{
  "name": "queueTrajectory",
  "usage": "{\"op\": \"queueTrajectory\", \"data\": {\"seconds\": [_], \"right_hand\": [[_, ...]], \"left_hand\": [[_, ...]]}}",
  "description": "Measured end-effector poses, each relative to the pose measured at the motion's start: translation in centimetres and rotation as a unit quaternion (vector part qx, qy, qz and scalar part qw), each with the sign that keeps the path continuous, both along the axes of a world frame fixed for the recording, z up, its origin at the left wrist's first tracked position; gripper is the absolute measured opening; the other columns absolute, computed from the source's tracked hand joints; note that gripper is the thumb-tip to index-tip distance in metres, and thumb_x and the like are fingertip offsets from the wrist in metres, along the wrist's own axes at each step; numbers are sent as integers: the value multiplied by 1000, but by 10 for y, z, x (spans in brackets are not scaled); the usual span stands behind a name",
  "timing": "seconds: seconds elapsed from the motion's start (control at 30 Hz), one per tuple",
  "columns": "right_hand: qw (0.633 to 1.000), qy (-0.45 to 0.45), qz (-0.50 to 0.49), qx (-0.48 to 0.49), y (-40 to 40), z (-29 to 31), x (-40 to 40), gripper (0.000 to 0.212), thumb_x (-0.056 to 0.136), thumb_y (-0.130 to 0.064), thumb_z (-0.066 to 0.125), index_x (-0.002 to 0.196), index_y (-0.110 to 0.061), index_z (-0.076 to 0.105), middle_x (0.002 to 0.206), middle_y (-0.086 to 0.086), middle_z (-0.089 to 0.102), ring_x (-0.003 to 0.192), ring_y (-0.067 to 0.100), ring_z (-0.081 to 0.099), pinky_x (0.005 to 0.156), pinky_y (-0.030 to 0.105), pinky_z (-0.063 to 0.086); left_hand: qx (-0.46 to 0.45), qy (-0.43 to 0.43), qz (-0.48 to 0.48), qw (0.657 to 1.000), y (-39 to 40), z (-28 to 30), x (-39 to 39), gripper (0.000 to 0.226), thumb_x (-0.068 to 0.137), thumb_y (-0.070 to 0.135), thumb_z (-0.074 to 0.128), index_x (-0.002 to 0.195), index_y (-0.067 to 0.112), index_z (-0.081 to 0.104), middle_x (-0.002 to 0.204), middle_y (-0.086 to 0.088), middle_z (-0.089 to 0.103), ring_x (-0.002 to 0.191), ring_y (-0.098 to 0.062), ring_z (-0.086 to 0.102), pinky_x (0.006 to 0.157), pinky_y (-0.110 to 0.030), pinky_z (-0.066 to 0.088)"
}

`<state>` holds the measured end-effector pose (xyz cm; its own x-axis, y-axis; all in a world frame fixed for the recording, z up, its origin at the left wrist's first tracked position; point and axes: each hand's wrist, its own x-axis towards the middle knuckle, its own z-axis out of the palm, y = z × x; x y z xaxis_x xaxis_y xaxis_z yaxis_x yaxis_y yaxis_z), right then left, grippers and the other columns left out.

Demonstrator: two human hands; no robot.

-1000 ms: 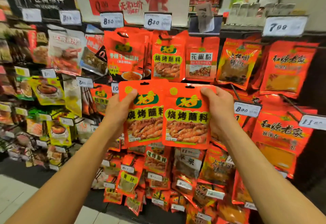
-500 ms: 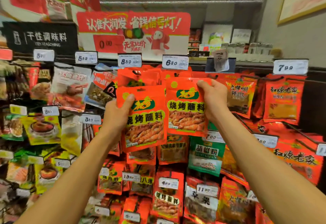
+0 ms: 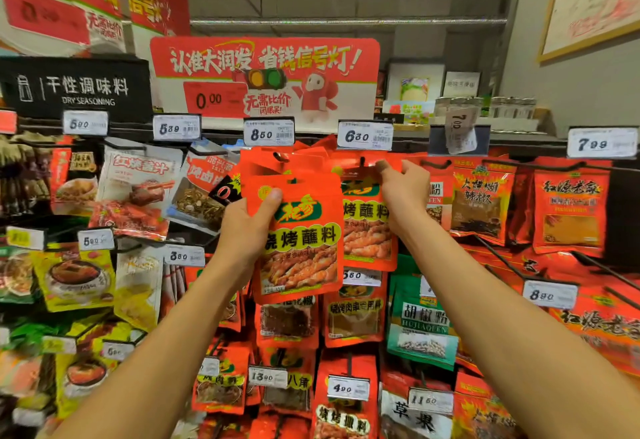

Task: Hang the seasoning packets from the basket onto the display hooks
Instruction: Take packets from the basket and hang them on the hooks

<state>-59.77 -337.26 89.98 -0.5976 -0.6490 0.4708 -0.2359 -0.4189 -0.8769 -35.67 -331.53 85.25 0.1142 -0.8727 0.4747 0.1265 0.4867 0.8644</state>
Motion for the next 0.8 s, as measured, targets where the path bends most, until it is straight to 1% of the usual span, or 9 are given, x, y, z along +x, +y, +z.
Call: {"op": "queueTrajectory", "data": {"seconds": [0.03, 0.1, 0.2, 0.3, 0.47, 0.57, 0.63, 0.7, 0.8], "right_hand": [[1000, -1, -18, 21, -4, 2, 1, 12, 92, -38, 72, 101, -30, 74, 101, -8, 72, 97, 16, 63, 82, 40, 52], [998, -16, -17, 51, -17, 6, 0, 51, 92, -37, 71, 135, -12, 62, 137, 8, 62, 129, 29, 55, 108, 46, 45], [997, -14, -37, 68, -34, 14, 0, 44, 92, -35, 71, 128, -10, 68, 131, 10, 67, 123, 30, 60, 107, 42, 48], [995, -1, -50, 89, -47, 16, -5, 31, 93, -34, 72, 113, -10, 75, 120, 11, 70, 98, 24, 59, 90, 30, 45], [986, 33, -65, 153, -44, 19, -15, 54, 94, -42, 69, 137, -11, 59, 138, 10, 62, 126, 31, 57, 96, 34, 43], [990, 54, -67, 112, -23, 7, -23, 43, 95, -38, 65, 133, -19, 58, 127, 5, 63, 100, 20, 61, 78, 25, 40], [998, 16, 17, 54, -5, -4, -27, 29, 93, -29, 64, 120, -18, 64, 105, 2, 66, 79, 12, 60, 67, 25, 43], [978, -61, 201, 11, 14, -11, -28, 13, 89, -24, 63, 97, -15, 66, 77, 3, 62, 61, 13, 55, 55, 25, 43], [924, -124, 362, 0, 33, -6, -28, 26, 87, -37, 58, 92, -15, 69, 79, 13, 61, 70, 26, 59, 66, 33, 48]], "left_hand": [[0, -3, -3, 1000, -2, 0, 0, 21, 97, 33, 66, 93, 14, 72, 102, -18, 77, 99, -39, 72, 92, -59, 56], [-1, -2, -12, 1000, -6, 0, -2, 20, 98, 33, 65, 95, 14, 72, 100, -13, 78, 96, -32, 74, 88, -53, 59], [-8, -10, -34, 999, -10, 1, -8, 17, 98, 33, 64, 94, 18, 73, 91, 0, 80, 87, -18, 76, 75, -38, 59], [-13, -29, -47, 998, -15, 0, -13, 12, 97, 32, 66, 92, 25, 74, 95, -1, 79, 91, -21, 75, 83, -42, 59], [27, -13, -95, 995, -23, 6, -28, 11, 97, 21, 67, 90, 19, 75, 101, -11, 78, 95, -31, 75, 87, -49, 59], [52, 14, -106, 993, -31, 13, -45, 8, 96, 19, 67, 92, 14, 72, 97, -12, 77, 88, -30, 74, 86, -50, 58], [51, 24, -116, 992, -34, 20, -59, 11, 96, 24, 68, 90, 15, 70, 89, -7, 78, 78, -25, 74, 79, -47, 60], [47, 22, -123, 991, -37, 28, -72, 14, 95, 30, 70, 90, 17, 69, 88, -9, 78, 80, -27, 75, 79, -47, 61], [38, 9, -114, 993, -41, 40, -88, 14, 94, 32, 71, 90, 19, 69, 90, -11, 78, 83, -29, 75, 80, -48, 61]]}}
